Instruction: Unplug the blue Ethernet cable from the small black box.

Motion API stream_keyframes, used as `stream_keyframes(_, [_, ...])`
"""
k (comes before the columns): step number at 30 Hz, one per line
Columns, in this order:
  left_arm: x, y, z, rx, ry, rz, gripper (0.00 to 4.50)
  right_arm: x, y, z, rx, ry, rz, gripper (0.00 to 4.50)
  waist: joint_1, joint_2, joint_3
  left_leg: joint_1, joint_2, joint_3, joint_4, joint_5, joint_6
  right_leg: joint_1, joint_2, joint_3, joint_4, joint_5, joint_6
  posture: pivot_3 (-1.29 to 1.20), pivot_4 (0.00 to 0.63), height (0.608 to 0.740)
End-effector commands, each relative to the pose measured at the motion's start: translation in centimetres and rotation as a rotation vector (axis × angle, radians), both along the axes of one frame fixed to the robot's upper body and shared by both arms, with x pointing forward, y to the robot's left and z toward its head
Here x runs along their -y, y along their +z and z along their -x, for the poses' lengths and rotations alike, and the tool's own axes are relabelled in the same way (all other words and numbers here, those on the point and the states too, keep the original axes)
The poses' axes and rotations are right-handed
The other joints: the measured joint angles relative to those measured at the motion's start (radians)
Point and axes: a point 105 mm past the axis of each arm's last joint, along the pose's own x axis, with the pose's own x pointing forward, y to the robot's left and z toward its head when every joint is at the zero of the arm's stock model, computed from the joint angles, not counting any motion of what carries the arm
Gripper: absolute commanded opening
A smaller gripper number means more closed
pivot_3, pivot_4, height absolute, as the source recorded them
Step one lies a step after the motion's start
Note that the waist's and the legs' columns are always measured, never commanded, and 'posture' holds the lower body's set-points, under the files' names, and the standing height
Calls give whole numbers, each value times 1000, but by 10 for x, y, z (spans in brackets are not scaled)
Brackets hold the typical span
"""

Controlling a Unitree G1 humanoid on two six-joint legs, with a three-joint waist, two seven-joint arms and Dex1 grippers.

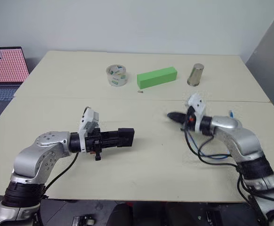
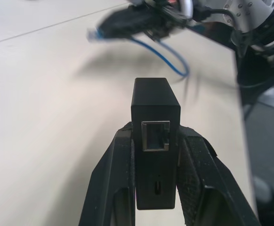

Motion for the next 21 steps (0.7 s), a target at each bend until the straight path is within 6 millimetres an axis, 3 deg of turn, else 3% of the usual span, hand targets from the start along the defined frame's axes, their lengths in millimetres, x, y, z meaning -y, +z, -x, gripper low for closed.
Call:
stream_keyframes(1, [1,-1,-10,86,52,-37,775,28,-3,-27,109,-230,61,17,0,0,0,0,0,0,0,0,0,0,0,0,0,0,0,0,150,740])
stream_keyframes(3, [1,-2,-13,106,74,-41,775,31,-8,-30,105,-262,56,723,-1,0,0,-2,1,2,-1,0,0,-3,0,1,0,0,0,0,150,740])
stream_keyframes(5, [0,-3,-16,125,91,-47,775,31,-9,-31,106,-269,43,1034,-3,0,0,-2,1,3,-1,0,0,-4,0,2,1,0,0,0,150,740])
stream_keyframes(8, [-6,-4,-23,161,165,-55,775,27,5,-25,136,-230,-7,1773,-3,0,0,-2,1,4,-1,0,0,-4,0,3,2,0,0,0,150,740])
stream_keyframes(11, [-26,-5,-46,255,364,-90,775,12,32,3,181,-42,-45,2511,0,1,0,-2,1,3,-1,0,0,-4,0,3,2,0,0,0,150,740])
stream_keyframes(16, [-59,-3,-73,405,667,-103,775,-41,50,74,96,399,-161,3762,3,1,0,-2,1,2,-1,0,0,-3,0,2,2,0,0,0,150,740])
stream_keyframes(18, [-68,-3,-79,421,751,-81,775,-54,55,89,95,476,-170,4196,1,0,0,-2,1,2,-1,0,0,-4,0,1,2,0,0,0,150,740])
stream_keyframes(21, [-88,-4,-89,452,927,-22,775,-73,61,98,115,528,-157,4196,2,0,0,-2,1,2,0,0,0,-3,0,1,2,0,0,0,150,740])
